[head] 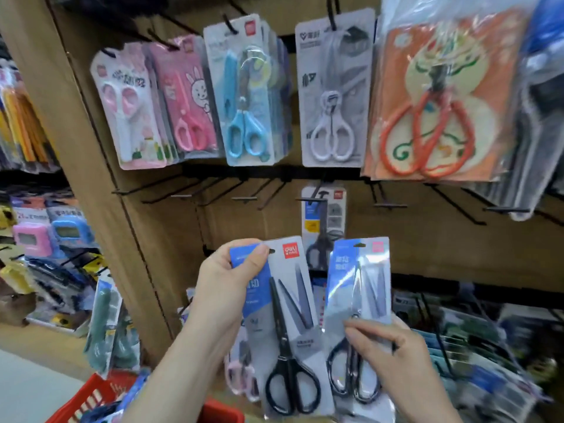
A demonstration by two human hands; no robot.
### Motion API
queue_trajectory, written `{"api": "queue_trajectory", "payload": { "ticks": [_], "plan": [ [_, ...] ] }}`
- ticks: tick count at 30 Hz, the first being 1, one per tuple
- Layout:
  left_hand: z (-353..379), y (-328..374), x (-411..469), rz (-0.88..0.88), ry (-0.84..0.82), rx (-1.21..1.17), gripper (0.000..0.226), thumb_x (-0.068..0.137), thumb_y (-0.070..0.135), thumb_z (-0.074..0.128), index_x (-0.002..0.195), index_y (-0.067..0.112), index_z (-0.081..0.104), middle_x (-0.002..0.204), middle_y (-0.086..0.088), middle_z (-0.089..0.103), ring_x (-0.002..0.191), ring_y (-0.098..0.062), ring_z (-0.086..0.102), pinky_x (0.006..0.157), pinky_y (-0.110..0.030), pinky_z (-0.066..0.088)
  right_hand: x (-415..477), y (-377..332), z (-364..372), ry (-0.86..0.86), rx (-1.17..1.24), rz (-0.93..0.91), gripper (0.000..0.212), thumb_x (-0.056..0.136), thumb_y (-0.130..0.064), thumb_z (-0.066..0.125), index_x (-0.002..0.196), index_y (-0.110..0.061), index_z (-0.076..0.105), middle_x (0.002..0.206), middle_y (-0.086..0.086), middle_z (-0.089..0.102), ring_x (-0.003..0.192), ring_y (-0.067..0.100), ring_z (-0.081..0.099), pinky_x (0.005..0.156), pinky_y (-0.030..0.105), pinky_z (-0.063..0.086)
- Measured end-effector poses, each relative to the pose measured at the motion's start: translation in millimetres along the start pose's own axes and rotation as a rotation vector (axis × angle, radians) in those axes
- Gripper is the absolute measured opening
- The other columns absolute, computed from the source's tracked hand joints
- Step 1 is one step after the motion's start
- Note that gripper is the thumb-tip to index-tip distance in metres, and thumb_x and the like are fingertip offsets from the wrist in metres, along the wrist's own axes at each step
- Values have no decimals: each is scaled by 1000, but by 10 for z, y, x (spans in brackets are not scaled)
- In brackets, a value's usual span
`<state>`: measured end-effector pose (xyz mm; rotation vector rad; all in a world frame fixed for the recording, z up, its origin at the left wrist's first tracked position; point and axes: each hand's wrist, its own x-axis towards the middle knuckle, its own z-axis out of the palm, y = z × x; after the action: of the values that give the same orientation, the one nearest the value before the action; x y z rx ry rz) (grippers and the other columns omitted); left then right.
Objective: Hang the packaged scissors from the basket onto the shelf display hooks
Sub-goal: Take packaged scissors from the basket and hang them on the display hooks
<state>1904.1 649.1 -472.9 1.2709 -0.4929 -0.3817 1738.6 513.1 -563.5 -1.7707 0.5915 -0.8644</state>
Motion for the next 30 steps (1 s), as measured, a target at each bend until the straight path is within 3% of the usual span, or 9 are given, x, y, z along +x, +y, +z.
{"api": "queue_trajectory", "payload": {
  "ticks": [5, 8, 10, 15, 20, 23, 27, 30],
  "plan": [
    [432, 99, 315, 23, -22, 120, 25, 89, 17, 71, 67, 28, 75, 87, -14, 77, 80, -34, 71, 85, -60, 57, 93, 42, -348, -29, -94, -22, 36, 75, 5, 79, 65, -29, 79, 90, 5, 68, 74, -8, 65, 68, -1, 43],
    [601, 114, 451, 45, 16, 208, 23, 90, 21, 72, 69, 31, 74, 90, -14, 76, 89, -42, 70, 87, -60, 55, 95, 96, -463, -51, -158, -16, 45, 75, 2, 79, 83, -41, 68, 89, -10, 68, 81, -4, 64, 72, 3, 42],
    [654, 93, 511, 48, 27, 243, 19, 91, 25, 71, 73, 29, 73, 95, -18, 74, 82, -36, 68, 85, -61, 53, 62, 128, -499, -80, -183, 8, 50, 76, -2, 79, 92, -45, 57, 93, -23, 64, 81, -2, 62, 72, 6, 42],
    [696, 58, 583, 17, 9, 287, 19, 93, 30, 68, 74, 29, 68, 100, -21, 72, 85, -35, 65, 89, -59, 52, -7, 174, -518, -64, -141, 55, 50, 76, -8, 80, 95, -46, 53, 94, -29, 61, 78, -2, 63, 71, 9, 43],
    [693, 55, 606, -10, -26, 273, 11, 97, 23, 62, 90, 17, 67, 94, -16, 76, 89, -35, 69, 88, -52, 55, -33, 211, -561, -64, -35, 96, 48, 74, -1, 80, 93, -40, 58, 91, -16, 66, 79, 9, 65, 81, 32, 50],
    [685, 11, 643, -20, -31, 270, 13, 100, 21, 57, 100, 13, 67, 97, -14, 75, 92, -36, 70, 91, -53, 56, -45, 249, -590, -39, 54, 67, 51, 73, 8, 79, 90, -37, 62, 84, -10, 65, 72, 11, 60, 73, 25, 46],
    [762, -67, 719, -20, -52, 321, 15, 102, 26, 52, 94, 22, 64, 104, -11, 74, 103, -35, 68, 98, -55, 51, -52, 282, -606, -67, 151, 61, 48, 71, 7, 80, 89, -33, 62, 83, -1, 67, 71, 16, 59, 73, 29, 44],
    [831, -142, 833, -32, -29, 313, 17, 101, 31, 55, 92, 18, 60, 104, -14, 74, 101, -37, 69, 94, -53, 54, -43, 272, -587, -74, 207, 71, 48, 72, 8, 80, 87, -33, 59, 78, 5, 68, 65, 16, 57, 67, 24, 45]
  ]
}}
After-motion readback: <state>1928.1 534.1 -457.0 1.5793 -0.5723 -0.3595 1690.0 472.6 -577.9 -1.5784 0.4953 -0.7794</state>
